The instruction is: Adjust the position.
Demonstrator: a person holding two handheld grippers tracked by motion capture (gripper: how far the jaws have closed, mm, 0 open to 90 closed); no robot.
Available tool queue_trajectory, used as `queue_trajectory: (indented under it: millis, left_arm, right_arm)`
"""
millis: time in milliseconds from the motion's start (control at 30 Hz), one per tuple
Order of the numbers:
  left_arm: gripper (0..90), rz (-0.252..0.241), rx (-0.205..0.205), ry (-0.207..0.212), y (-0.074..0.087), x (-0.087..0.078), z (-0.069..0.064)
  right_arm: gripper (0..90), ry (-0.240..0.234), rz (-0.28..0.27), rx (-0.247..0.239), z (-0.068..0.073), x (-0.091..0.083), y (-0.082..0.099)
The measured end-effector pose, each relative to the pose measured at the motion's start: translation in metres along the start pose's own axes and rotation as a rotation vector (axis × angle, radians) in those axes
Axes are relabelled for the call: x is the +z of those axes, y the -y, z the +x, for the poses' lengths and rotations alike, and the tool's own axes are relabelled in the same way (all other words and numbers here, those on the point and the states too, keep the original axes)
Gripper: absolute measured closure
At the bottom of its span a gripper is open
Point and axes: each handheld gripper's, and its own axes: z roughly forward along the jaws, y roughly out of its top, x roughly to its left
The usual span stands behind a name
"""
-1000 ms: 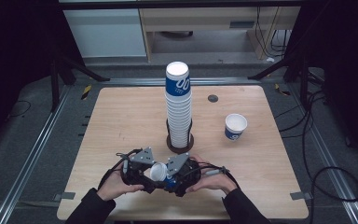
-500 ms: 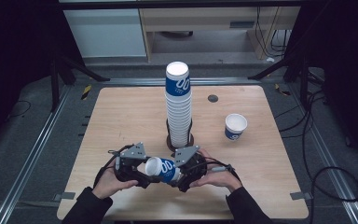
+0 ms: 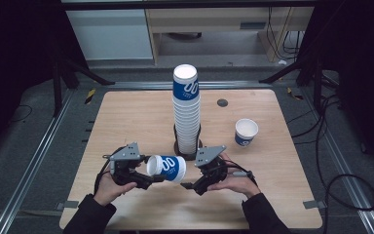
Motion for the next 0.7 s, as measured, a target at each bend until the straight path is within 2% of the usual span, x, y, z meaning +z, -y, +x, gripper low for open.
queue_trajectory:
  millis: [267,533,700]
  left_arm:
    - [26.1,-0.026,0.001,0.047,0.000,0.004,-0.003]
    - [26.2,-0.024,0.019,0.087,-0.001,0.008,-0.008]
    - [26.2,-0.026,0.017,0.097,-0.001,0.008,-0.009]
  right_arm:
    - [7.3,-0.040,-0.051,0.000,0.002,0.006,-0.002]
    - [9.0,-0.059,-0.063,-0.013,0.004,0.013,-0.004]
    - [13.3,-0.079,-0.077,-0.023,0.006,0.015,-0.004]
